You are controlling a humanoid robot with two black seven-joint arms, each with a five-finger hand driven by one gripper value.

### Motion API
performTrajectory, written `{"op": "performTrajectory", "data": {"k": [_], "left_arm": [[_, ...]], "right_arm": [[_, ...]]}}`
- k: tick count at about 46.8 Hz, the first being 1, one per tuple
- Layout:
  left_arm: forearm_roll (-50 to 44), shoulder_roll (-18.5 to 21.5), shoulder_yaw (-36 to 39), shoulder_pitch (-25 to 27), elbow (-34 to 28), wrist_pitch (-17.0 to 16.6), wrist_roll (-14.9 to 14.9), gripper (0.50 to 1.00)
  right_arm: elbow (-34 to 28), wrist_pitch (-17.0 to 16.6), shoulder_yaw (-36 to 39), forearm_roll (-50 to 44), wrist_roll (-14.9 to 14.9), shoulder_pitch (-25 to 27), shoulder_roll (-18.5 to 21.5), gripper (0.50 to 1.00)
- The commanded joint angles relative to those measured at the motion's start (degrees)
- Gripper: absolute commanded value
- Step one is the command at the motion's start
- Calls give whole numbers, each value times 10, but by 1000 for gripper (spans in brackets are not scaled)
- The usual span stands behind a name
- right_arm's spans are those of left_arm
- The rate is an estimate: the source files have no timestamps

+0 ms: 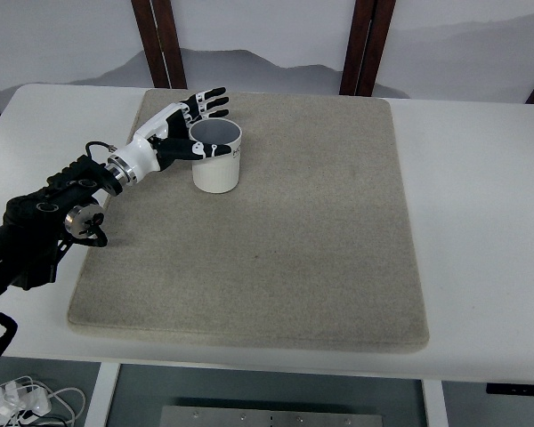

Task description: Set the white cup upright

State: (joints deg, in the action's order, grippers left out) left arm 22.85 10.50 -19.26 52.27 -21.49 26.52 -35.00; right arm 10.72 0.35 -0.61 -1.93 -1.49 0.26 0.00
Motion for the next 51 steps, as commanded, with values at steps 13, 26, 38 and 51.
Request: {"op": "performTrajectory", "data": {"k": [13, 26, 38, 51], "left_arm": [[-1, 13, -9, 27, -4, 32, 0, 1000], [-8, 44, -10, 58, -4, 69, 0, 1000], [-61, 51, -17, 85, 4, 63, 0, 999], [-92, 46, -17, 92, 42, 54, 0, 996]], "right_arm": [[0, 0, 0, 0, 0, 0, 0, 952], [0, 0, 0, 0, 0, 0, 0, 952], [0, 0, 0, 0, 0, 0, 0, 952], [0, 0, 0, 0, 0, 0, 0, 952]]}}
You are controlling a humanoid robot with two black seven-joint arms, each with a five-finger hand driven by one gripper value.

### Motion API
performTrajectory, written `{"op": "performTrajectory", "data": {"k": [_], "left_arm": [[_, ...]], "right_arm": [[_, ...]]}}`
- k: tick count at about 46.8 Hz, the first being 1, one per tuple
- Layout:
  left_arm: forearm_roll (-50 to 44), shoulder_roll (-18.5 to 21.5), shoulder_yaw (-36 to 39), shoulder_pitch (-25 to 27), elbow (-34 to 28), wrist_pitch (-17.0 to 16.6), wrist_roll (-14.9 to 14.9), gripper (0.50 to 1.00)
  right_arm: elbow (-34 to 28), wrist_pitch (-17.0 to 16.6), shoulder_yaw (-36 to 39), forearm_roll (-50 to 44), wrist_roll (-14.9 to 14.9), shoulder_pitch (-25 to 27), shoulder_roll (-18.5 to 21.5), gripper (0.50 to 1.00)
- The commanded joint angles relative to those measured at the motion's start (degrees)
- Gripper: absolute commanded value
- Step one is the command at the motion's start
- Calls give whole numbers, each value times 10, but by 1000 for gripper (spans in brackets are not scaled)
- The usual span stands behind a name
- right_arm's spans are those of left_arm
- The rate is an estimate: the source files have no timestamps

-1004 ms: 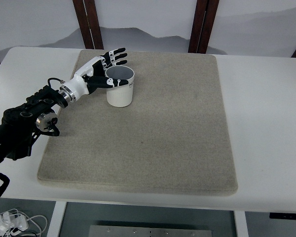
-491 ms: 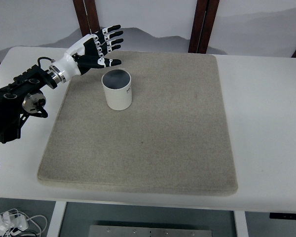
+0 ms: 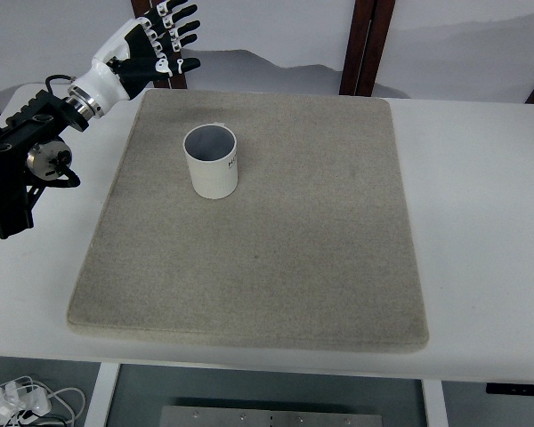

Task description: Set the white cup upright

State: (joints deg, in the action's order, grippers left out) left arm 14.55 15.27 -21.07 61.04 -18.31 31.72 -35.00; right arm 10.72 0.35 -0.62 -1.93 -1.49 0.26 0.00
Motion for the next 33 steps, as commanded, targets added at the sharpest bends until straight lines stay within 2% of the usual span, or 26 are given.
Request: {"op": "performTrajectory", "data": {"k": [1, 18, 19, 23, 30, 33], "left_arm": [[-12, -2, 0, 5, 12, -1, 0, 996], [-191, -1, -2, 1, 28, -3, 0, 988], [-202, -1, -2, 0, 28, -2, 6, 988], [-250, -1, -3, -3, 28, -3, 62, 988], [-300, -2, -6, -5, 34, -4, 125, 992], [-312, -4, -17, -5, 41, -5, 162, 992]], "right_arm": [[0, 0, 0, 0, 0, 0, 0, 952], [0, 0, 0, 0, 0, 0, 0, 952], [0, 0, 0, 0, 0, 0, 0, 952], [0, 0, 1, 0, 0, 0, 0, 952], [0, 0, 0, 0, 0, 0, 0, 952], [0, 0, 0, 0, 0, 0, 0, 952]]}}
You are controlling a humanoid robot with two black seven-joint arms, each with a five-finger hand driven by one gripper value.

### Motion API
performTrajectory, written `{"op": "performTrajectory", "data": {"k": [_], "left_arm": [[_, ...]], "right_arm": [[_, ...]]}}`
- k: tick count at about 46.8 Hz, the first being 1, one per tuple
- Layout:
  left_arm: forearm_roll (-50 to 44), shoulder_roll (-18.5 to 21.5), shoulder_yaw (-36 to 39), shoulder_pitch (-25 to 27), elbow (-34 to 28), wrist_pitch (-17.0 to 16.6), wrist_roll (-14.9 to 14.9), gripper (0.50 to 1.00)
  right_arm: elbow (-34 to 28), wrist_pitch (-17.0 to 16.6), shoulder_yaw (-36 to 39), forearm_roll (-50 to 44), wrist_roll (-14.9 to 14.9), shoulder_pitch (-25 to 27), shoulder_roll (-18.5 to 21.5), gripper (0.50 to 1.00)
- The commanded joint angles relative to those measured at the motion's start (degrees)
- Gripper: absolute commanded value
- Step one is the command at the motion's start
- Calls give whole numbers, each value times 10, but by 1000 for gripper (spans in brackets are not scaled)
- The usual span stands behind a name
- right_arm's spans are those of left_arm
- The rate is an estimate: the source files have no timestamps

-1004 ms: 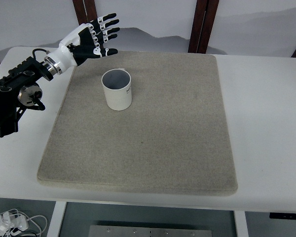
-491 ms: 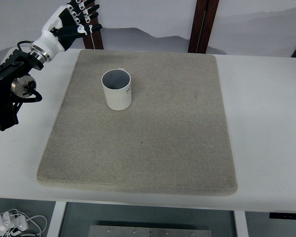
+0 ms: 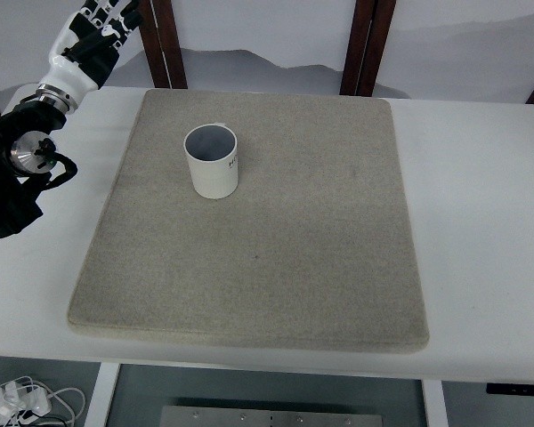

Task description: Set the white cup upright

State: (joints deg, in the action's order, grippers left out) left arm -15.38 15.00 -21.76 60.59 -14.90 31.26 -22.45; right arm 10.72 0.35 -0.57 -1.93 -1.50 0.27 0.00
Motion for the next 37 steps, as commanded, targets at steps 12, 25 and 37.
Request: {"op": "performTrajectory", "data": {"k": [12, 25, 37], "left_arm": [[-35, -12, -132, -18, 23, -40, 168, 996], [-68, -17, -207, -50, 20, -14, 181, 999], [-82, -25, -233, -57, 21, -11, 181, 999]], "right_arm": [[0, 0, 0, 0, 0, 0, 0, 952], [1, -3, 1, 0, 0, 0, 0, 952], [1, -4, 1, 0, 0, 0, 0, 952]]}}
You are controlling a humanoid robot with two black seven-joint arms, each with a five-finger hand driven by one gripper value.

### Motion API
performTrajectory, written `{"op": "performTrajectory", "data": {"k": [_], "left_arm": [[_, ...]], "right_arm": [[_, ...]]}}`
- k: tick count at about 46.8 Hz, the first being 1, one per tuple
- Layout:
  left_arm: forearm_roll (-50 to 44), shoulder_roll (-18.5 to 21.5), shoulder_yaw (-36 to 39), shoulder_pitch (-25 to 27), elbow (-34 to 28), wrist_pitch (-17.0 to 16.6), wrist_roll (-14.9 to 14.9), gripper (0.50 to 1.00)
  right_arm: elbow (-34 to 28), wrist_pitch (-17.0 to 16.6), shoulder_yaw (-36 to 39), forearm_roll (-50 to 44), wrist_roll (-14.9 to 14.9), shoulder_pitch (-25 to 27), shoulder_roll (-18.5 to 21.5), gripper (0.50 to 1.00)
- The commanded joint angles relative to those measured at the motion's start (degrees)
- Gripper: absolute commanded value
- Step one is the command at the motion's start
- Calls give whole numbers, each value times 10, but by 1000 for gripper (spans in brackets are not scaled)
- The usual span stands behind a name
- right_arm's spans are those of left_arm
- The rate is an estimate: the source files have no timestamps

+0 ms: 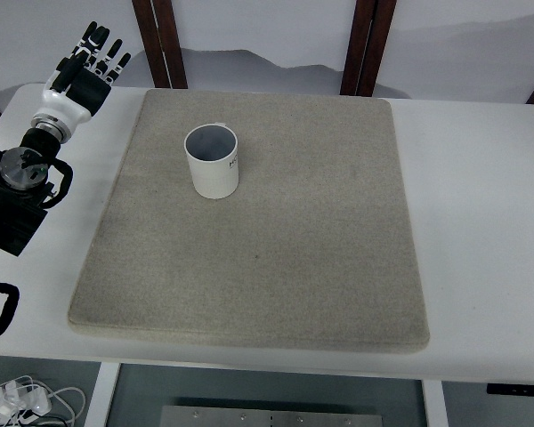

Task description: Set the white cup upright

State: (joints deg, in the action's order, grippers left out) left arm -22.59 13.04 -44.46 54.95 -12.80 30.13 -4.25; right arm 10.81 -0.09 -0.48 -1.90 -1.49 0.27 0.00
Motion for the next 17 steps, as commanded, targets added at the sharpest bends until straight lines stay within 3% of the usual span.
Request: {"op": "performTrajectory", "data": {"k": [1, 17], "left_arm": [[-17, -7, -11, 0, 1, 0, -6, 999], [-38, -28, -28, -1, 6, -7, -9, 999]], "right_arm": [[0, 0, 0, -1, 0, 0, 0, 952], [0, -1, 2, 1, 1, 2, 0, 952]]}}
